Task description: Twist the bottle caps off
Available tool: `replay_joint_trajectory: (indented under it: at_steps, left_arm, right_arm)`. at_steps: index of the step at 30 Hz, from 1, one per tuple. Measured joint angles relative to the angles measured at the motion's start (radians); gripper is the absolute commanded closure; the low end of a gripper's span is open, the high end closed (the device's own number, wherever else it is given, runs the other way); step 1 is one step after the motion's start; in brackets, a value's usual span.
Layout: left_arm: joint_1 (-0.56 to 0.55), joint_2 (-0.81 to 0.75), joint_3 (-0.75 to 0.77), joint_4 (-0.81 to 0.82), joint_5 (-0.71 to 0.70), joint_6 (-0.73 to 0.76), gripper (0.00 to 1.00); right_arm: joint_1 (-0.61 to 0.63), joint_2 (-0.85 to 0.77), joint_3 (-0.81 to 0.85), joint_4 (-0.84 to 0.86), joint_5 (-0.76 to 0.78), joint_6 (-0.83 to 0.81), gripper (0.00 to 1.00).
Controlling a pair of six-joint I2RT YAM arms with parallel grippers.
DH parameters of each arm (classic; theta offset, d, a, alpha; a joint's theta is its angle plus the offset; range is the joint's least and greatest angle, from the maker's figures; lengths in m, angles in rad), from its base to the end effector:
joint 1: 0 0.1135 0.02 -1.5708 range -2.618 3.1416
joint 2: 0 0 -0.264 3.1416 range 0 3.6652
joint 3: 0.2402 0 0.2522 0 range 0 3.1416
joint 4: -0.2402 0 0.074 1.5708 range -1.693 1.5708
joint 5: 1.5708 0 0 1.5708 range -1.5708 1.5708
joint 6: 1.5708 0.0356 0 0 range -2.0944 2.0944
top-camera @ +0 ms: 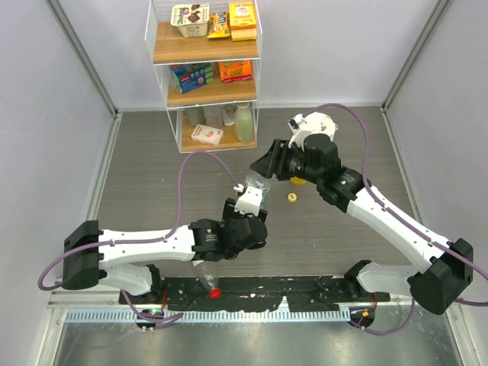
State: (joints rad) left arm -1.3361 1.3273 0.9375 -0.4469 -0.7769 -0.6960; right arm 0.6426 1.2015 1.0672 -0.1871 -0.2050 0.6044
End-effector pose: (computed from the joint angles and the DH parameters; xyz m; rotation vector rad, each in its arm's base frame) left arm 0.0876 -0.2590 0.2583 0.3490 2.1091 -0.2350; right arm 0.2188 0.1729 0.3520 -0.1882 2.0156 1.0185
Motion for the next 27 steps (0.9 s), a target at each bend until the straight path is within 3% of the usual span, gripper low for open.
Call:
replay_joint_trajectory:
  at_steps: [3, 5, 10, 20, 27]
  left_arm:
    - [0.0, 0.007, 0.014, 0.001, 0.0, -0.001, 1.0]
    - [0.0, 0.013, 0.019, 0.001, 0.0, -0.001, 1.0]
    - [-0.001, 0.025, 0.023, -0.004, -0.003, -0.005, 1.0]
    - [-0.001, 0.015, 0.011, 0.006, 0.013, -0.006, 1.0]
    - [0.0, -0.101, -0.121, 0.101, 0.12, 0.024, 1.0]
  right_arm:
    - [0.0, 0.004, -0.001, 0.006, 0.0, 0.001, 0.51]
    - [0.0, 0.005, -0.007, 0.01, 0.0, 0.004, 0.71]
    - [-0.002, 0.005, -0.022, 0.018, 0.013, 0.003, 0.97]
    - [-0.003, 0.002, -0.056, 0.077, -0.011, -0.023, 0.98]
    - [-0.028, -0.023, -0.167, 0.213, -0.147, -0.02, 0.98]
